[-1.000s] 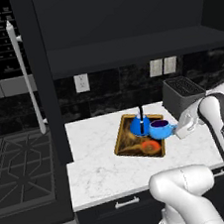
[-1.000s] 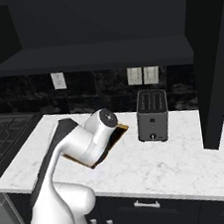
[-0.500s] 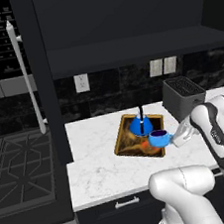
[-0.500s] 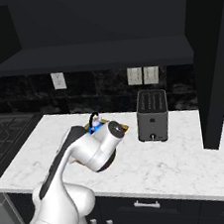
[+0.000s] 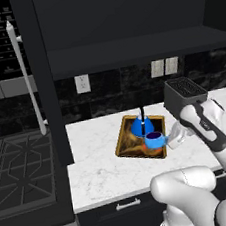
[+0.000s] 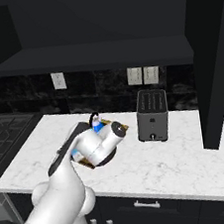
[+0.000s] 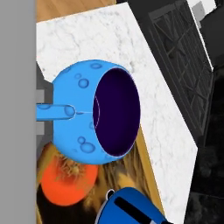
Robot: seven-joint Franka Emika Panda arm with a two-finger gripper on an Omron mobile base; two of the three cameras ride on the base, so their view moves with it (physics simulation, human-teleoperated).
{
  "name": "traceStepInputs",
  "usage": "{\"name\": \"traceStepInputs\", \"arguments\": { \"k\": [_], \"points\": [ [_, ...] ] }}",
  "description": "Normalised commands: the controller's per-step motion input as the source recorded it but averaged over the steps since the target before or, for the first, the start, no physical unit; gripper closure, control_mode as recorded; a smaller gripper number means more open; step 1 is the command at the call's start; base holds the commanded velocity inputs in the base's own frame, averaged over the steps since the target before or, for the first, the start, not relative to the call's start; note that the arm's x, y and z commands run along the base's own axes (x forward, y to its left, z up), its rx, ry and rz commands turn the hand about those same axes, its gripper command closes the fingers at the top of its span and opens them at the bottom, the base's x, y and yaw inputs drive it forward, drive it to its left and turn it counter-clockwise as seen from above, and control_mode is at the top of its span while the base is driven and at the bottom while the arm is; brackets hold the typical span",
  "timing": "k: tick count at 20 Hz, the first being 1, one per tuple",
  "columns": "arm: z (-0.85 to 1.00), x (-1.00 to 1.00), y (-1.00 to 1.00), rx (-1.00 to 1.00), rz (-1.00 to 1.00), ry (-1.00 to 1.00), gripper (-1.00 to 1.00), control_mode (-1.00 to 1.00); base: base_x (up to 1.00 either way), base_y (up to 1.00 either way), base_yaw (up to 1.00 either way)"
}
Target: Pick the kettle from the counter and place it on the tray. Then pick the mug from the cabinet and place it on the tray. Then close the cabinet doors.
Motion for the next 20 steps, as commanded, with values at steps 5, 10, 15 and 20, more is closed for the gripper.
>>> {"name": "traceStepInputs", "arguments": {
  "k": [5, 10, 15, 20],
  "points": [
    [-0.15, 0.37, -0.15, 0.0, 0.17, 0.0, 1.0, -1.0, 0.0, 0.0, 0.0],
    [-0.21, 0.26, -0.17, 0.0, 0.01, -0.01, 1.0, -1.0, 0.0, 0.0, 0.0],
    [-0.17, 0.17, 0.0, 0.0, -0.03, 0.0, 1.0, -1.0, 0.0, 0.0, 0.0],
    [-0.29, 0.08, 0.07, -0.02, -0.13, 0.0, 1.0, -1.0, 0.0, 0.0, 0.0]
  ]
}}
